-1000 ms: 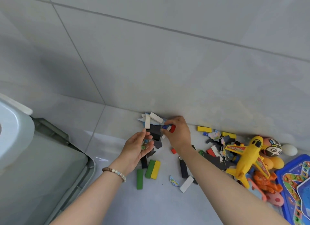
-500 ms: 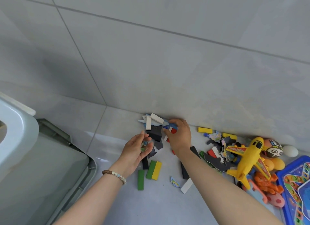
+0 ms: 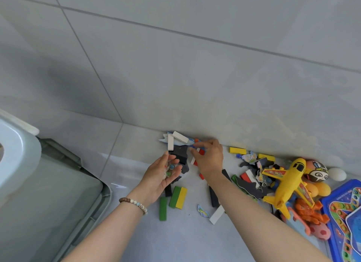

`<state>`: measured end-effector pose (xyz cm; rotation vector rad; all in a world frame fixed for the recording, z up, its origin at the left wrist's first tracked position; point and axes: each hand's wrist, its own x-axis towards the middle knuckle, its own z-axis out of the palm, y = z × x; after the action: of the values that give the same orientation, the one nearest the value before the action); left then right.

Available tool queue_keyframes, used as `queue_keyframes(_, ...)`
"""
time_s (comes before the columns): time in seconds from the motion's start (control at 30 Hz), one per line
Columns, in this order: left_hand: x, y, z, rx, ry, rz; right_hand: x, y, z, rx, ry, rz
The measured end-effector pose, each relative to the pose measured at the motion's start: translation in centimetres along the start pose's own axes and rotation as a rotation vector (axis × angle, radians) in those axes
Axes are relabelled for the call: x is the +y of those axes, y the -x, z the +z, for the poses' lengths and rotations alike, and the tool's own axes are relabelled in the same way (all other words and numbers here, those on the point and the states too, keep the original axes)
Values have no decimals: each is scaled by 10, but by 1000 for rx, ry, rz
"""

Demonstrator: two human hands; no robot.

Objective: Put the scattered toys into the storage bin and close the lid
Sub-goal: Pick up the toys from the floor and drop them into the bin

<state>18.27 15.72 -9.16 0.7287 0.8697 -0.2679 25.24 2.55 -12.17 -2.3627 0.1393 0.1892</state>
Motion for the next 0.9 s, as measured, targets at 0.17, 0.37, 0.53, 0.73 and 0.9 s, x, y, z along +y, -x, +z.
queue_keyframes(0.17, 2, 7, 6, -59, 49, -58, -19, 26, -13, -185, -260, -154)
queue_keyframes(0.37, 3, 5, 9, -20, -6, -11, -4, 7, -23, -28, -312, 151)
queue_keyframes(0.53, -1, 0, 5, -13, -12, -4, -2, -13, -3, 89, -395, 484)
queue_keyframes(0.73, -4, -3, 3, -30, -11, -10, -3, -17, 13, 149, -194, 491)
queue_keyframes(0.9, 2, -1, 5, -46, 11, -13, -6, -18, 14, 162, -185, 511)
